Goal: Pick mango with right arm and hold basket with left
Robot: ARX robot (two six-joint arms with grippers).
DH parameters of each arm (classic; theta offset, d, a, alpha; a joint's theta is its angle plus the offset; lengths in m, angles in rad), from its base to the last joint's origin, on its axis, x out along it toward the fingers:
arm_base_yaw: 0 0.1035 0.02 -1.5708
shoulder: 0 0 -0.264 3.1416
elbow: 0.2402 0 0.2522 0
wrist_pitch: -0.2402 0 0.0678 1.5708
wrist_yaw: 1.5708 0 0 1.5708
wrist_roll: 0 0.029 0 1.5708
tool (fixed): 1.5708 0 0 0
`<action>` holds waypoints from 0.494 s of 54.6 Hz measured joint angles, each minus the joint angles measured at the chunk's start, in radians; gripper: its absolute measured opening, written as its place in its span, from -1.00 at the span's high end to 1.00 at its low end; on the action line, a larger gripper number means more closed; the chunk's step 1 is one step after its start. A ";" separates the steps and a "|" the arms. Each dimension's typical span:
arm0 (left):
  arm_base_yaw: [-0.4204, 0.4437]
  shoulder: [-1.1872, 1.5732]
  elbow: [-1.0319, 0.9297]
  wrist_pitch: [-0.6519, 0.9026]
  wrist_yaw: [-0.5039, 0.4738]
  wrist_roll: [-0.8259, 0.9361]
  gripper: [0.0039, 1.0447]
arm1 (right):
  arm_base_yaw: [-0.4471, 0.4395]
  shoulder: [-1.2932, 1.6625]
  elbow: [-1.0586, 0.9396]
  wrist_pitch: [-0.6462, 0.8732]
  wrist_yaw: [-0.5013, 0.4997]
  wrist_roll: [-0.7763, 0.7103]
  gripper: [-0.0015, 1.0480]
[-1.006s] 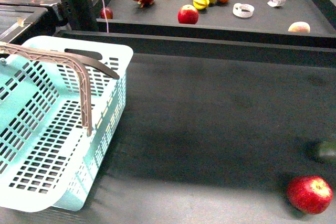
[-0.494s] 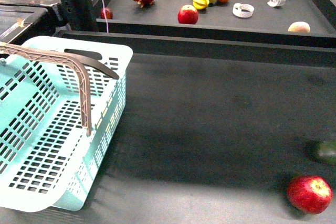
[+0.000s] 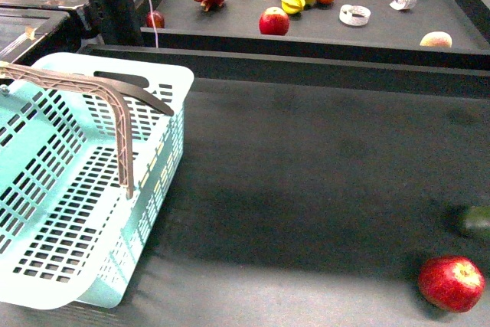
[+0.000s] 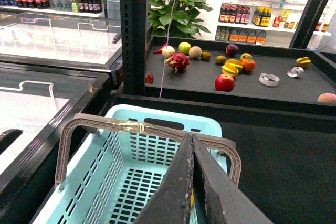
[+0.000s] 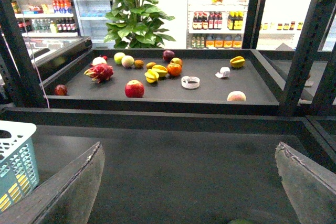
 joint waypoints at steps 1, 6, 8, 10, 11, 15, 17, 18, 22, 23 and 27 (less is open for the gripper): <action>0.000 -0.006 0.000 -0.007 0.000 0.000 0.97 | 0.000 0.000 0.000 0.000 0.000 0.000 -0.85; 0.000 -0.037 0.000 -0.037 0.000 0.000 0.97 | 0.000 0.000 0.000 0.000 0.000 0.000 -0.85; 0.000 -0.048 0.000 -0.048 0.000 0.000 0.97 | 0.000 0.000 0.000 0.000 0.000 0.000 -0.85; 0.000 -0.056 0.000 -0.056 0.000 0.000 0.97 | 0.000 0.000 0.000 0.000 0.000 0.000 -0.85; 0.000 -0.061 0.000 -0.061 0.000 0.000 0.97 | 0.000 0.000 0.000 0.000 0.000 0.000 -0.85; 0.000 -0.089 0.000 -0.090 0.000 0.000 0.97 | 0.000 0.000 0.000 0.000 0.000 0.000 -0.85; 0.000 -0.127 0.000 -0.131 0.000 0.000 0.97 | 0.000 0.000 0.000 0.000 0.000 0.000 -0.85; 0.000 -0.153 0.000 -0.172 0.000 0.001 0.97 | 0.000 0.000 0.000 0.000 0.000 0.000 -0.85; 0.000 -0.246 0.000 -0.265 0.000 0.001 0.97 | 0.000 0.000 0.000 0.000 0.000 0.000 -0.85; 0.000 -0.256 0.000 -0.267 0.000 0.001 0.97 | 0.000 0.000 0.000 0.000 0.000 0.000 -0.85; 0.000 -0.264 0.000 -0.272 0.000 0.001 0.97 | 0.000 0.000 0.000 0.000 0.000 0.000 -0.85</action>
